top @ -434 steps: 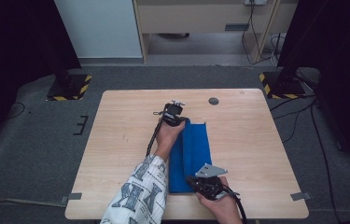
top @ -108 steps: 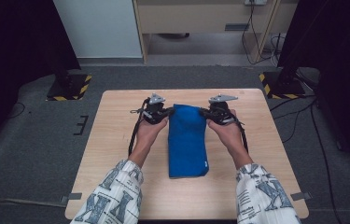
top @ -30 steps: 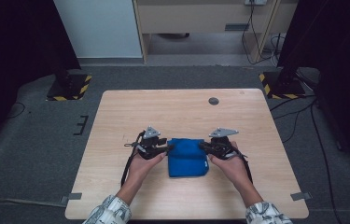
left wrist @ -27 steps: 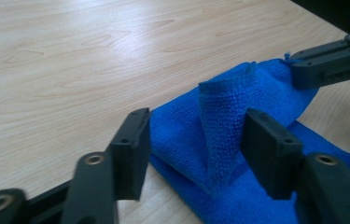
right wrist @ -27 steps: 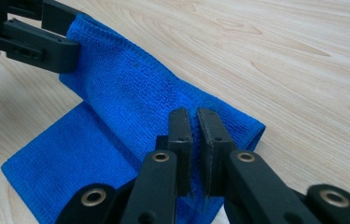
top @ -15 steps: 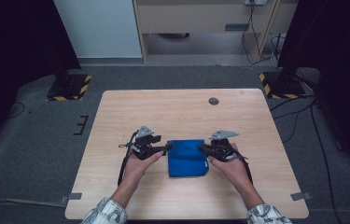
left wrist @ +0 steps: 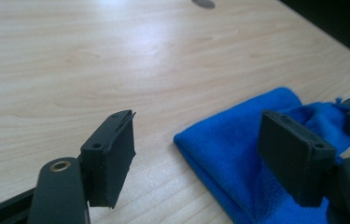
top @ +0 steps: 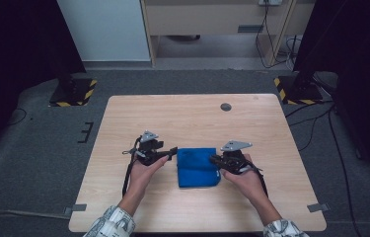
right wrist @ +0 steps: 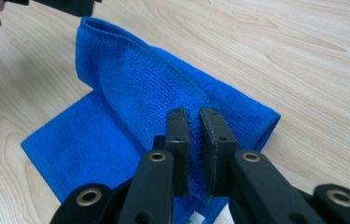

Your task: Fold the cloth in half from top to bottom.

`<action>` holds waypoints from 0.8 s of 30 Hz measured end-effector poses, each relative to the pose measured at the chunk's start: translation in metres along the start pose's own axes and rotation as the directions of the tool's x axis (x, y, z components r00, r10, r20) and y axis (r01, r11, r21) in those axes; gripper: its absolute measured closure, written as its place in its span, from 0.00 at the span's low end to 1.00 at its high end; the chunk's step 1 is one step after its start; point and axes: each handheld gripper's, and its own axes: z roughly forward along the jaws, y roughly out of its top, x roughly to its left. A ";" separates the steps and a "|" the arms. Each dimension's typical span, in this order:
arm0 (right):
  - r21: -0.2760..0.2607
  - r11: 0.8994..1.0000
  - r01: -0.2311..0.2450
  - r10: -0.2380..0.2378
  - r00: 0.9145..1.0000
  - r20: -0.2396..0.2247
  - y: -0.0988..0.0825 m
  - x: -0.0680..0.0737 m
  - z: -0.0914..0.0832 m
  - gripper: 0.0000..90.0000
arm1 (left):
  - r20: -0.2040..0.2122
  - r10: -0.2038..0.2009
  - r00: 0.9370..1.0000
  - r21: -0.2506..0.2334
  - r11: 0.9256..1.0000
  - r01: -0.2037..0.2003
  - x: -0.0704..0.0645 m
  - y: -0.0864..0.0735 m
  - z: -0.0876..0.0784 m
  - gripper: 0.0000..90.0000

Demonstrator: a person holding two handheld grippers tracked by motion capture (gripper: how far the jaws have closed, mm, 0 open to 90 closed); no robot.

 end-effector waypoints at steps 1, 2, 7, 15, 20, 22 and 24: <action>0.000 1.000 0.005 -0.005 1.000 0.003 -0.001 0.000 0.000 0.90 | -0.001 -0.002 1.000 0.004 1.000 0.002 -0.001 -0.002 0.001 0.30; -0.001 1.000 0.000 0.000 1.000 0.002 -0.002 0.001 -0.001 0.90 | 0.001 -0.003 1.000 0.007 1.000 0.003 -0.001 -0.003 0.003 0.30; -0.004 1.000 0.011 -0.011 1.000 -0.006 -0.005 0.004 -0.005 0.87 | 0.002 0.010 1.000 0.020 1.000 -0.010 -0.006 -0.006 0.006 0.29; -0.009 1.000 0.013 -0.013 1.000 -0.015 -0.012 0.009 -0.015 0.82 | 0.019 0.033 0.999 0.030 0.999 -0.034 -0.013 -0.011 0.005 0.29; -0.003 1.000 0.028 -0.028 0.999 -0.026 -0.016 0.017 -0.019 0.72 | 0.031 0.036 0.999 0.038 0.999 -0.037 -0.015 -0.019 0.005 0.30; 0.005 0.999 0.035 -0.035 0.999 -0.033 -0.017 0.020 -0.021 0.66 | 0.027 0.041 0.999 0.040 0.998 -0.042 -0.015 -0.021 0.005 0.29; 0.013 0.999 0.034 -0.034 0.999 -0.028 -0.018 0.024 -0.024 0.59 | 0.029 0.038 0.999 0.041 0.998 -0.039 -0.016 -0.021 0.005 0.29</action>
